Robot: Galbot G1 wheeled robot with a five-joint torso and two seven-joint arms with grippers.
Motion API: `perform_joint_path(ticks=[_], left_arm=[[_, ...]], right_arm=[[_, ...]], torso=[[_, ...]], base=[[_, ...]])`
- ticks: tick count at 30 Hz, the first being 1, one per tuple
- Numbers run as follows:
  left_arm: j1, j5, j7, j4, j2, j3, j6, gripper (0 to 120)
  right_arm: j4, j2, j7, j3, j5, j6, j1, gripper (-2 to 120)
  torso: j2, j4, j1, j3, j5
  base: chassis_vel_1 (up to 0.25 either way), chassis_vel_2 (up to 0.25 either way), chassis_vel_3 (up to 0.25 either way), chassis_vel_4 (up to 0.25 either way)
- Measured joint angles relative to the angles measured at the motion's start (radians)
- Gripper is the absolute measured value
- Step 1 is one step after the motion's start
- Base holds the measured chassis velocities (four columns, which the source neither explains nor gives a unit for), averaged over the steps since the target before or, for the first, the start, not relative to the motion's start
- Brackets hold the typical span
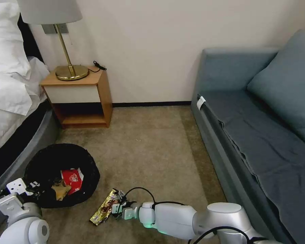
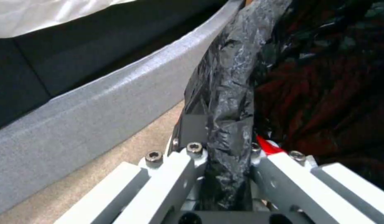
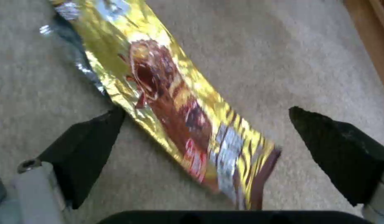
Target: Pick up the trash bin, then pick up the garbage on the floor and place it into the trash bin.
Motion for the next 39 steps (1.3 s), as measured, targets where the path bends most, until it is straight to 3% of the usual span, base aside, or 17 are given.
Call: perform_joint_path(ticks=[8,12,14,16,17,30,33,39], left_arm=[[0.005,0.0,0.001,-0.003,0.0,-0.001,-0.006,3],[0.006,0.0,0.001,-0.005,0.0,-0.002,-0.008,3],[0.006,0.0,0.002,-0.005,0.0,-0.002,-0.009,3],[0.006,0.0,0.002,-0.005,0.0,-0.002,-0.01,3],[0.006,0.0,0.002,-0.006,0.0,-0.002,-0.01,3],[0.014,0.0,0.006,-0.011,-0.001,-0.005,-0.022,3],[0.015,0.0,0.006,-0.012,-0.001,-0.005,-0.023,3],[0.017,-0.001,0.007,-0.015,-0.001,-0.006,-0.024,3]], right_arm=[[-0.005,0.008,0.001,0.0,-0.003,0.009,-0.004,98],[-0.008,0.009,0.0,0.0,-0.006,0.013,-0.006,88],[-0.012,0.009,-0.002,0.0,-0.01,0.017,-0.008,74],[-0.012,0.009,-0.002,0.0,-0.011,0.018,-0.009,73],[-0.015,0.009,-0.003,0.001,-0.013,0.021,-0.01,65],[-0.038,0.019,-0.024,0.007,-0.024,0.044,-0.019,16],[-0.04,0.021,-0.026,0.008,-0.026,0.047,-0.021,7],[-0.032,0.015,-0.027,0.016,-0.028,0.049,-0.023,4]], torso=[[0.0,0.0,0.0,0.0,0.0],[0.0,0.0,0.0,0.0,0.0],[0.0,-0.0001,0.0,0.0,0.0],[0.0,0.0,0.0,0.0,0.0],[0.0,0.0,0.0,0.0,0.0],[0.0,-0.0001,0.0,0.0,0.0001],[0.0,-0.0001,0.0,0.0,0.0001],[0.0,0.0,0.0,0.0,0.0001]], base=[[0.0,0.0,0.0,0.0],[0.0,0.0,0.0,0.0],[0.0,0.0,0.0,0.0],[0.0,0.0,0.0,0.0],[0.0,0.0,0.0,0.0],[0.0,0.0,0.0,0.0],[0.0,0.0,0.0,0.0],[0.0,0.0,0.0,0.0]])
